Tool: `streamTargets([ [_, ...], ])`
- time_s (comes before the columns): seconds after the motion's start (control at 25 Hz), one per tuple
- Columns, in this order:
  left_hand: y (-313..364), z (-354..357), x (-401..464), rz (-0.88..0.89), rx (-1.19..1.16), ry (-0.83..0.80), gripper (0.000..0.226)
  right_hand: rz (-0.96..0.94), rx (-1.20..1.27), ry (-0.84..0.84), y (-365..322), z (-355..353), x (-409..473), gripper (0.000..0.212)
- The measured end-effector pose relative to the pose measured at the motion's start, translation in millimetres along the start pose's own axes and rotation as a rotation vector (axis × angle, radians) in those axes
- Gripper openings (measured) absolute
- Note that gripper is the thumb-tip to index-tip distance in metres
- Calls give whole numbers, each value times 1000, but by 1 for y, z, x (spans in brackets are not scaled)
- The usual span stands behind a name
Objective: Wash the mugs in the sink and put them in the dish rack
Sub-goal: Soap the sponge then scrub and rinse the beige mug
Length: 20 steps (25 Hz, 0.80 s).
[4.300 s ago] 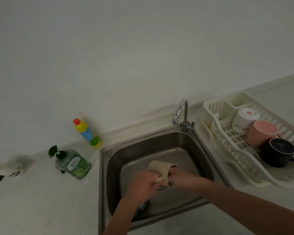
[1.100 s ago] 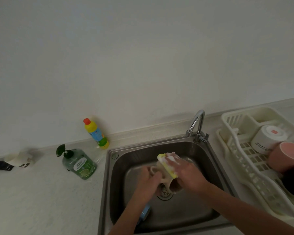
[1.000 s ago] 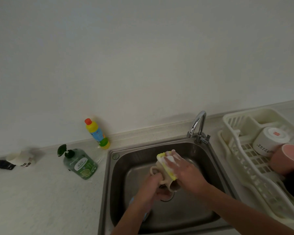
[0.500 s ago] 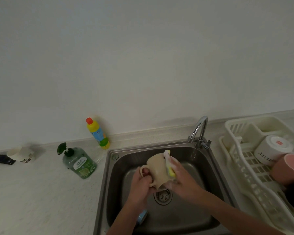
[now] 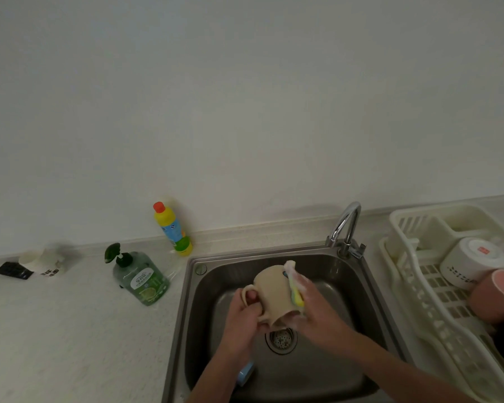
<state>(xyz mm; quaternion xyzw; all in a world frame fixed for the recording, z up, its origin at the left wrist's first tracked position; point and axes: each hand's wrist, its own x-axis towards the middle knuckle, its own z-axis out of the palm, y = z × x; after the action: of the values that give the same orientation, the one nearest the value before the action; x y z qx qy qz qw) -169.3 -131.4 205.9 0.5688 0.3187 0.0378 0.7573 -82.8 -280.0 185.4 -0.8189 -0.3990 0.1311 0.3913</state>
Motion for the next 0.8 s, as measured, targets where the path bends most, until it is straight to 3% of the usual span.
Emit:
streamTargets([
  [0.12,-5,2,3,11,83,20,21,-173,-276,6,0,16,-6,82],
  [0.2,-5,2,1,25,111,1,16,-162,-322,-58,-1,10,3,89],
  [0.28,-2,-1,1,19,73,-3,16,0,-45,-66,2,-2,11,108],
  [0.36,-1,-4,3,12,23,12,18,57,118,-42,8,-1,4,111],
  [0.48,-3,-2,6,39,109,-1,11,-83,-147,-39,7,16,-7,95],
  [0.56,-7,1,4,55,186,-60,8,-147,-387,-29,9,17,-2,101],
  [0.6,-7,1,3,47,205,-83,9,-124,-386,-37,10,13,3,107],
  [0.72,-5,-2,0,-24,91,-66,21,95,81,-84,13,1,6,125],
  [0.8,-3,-3,1,-30,14,-46,24,102,186,-52,13,3,-7,115],
])
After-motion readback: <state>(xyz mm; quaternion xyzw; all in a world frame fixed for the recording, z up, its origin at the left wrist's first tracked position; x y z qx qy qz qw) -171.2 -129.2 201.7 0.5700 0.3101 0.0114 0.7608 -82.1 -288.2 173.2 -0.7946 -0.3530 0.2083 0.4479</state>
